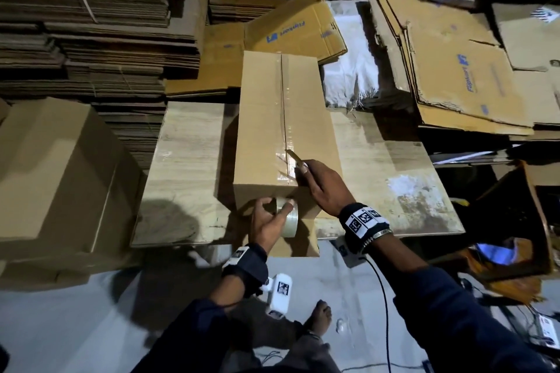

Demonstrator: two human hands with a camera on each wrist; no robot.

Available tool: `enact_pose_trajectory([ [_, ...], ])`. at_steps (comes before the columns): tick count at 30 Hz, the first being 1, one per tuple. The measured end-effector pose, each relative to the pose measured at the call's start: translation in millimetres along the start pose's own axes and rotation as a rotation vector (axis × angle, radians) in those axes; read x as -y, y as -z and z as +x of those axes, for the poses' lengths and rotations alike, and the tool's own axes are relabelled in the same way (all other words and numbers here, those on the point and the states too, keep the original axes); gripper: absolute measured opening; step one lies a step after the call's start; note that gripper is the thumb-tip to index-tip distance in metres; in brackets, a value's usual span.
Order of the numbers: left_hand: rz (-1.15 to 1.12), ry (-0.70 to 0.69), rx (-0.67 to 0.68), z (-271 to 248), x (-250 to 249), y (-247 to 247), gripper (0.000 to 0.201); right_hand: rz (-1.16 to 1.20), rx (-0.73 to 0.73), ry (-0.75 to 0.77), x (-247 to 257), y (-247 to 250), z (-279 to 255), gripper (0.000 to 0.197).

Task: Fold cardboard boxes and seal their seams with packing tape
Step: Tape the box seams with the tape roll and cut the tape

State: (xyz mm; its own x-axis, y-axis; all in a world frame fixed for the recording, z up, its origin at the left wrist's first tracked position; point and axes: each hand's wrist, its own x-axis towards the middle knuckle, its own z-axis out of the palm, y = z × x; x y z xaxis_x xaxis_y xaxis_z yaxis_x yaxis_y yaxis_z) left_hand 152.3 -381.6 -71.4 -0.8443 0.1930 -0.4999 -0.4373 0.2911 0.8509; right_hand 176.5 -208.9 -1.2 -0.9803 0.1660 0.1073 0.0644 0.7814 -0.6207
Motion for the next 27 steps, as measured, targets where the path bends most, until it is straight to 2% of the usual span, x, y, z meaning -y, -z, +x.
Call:
enact_pose_trajectory([
  [3, -0.013, 0.062, 0.014, 5.8, -6.5, 0.6, 0.056, -0.034, -0.017, -0.044, 2.3, -3.5, 0.7, 0.032],
  [7, -0.071, -0.032, 0.131, -4.4, -7.8, -3.1, 0.029, -0.04, 0.023, -0.047, 5.9, 2.2, 5.3, 0.034],
  [10, -0.192, -0.016, 0.184, -12.3, -2.6, 0.8, 0.019, -0.094, 0.113, 0.019, 5.6, 10.4, -2.3, 0.028],
  [13, -0.259, -0.001, 0.211, -12.8, -2.0, 4.9, 0.019, -0.17, 0.174, 0.062, 9.0, 22.9, -15.5, 0.028],
  [18, -0.328, 0.051, 0.233, -16.9, -6.8, 9.8, 0.014, -0.232, 0.295, 0.086, 9.2, 29.5, -34.5, 0.017],
  [27, -0.319, 0.068, 0.243, -22.9, -12.0, 15.0, 0.019, -0.327, 0.4, 0.13, 13.6, 19.7, -23.3, 0.01],
])
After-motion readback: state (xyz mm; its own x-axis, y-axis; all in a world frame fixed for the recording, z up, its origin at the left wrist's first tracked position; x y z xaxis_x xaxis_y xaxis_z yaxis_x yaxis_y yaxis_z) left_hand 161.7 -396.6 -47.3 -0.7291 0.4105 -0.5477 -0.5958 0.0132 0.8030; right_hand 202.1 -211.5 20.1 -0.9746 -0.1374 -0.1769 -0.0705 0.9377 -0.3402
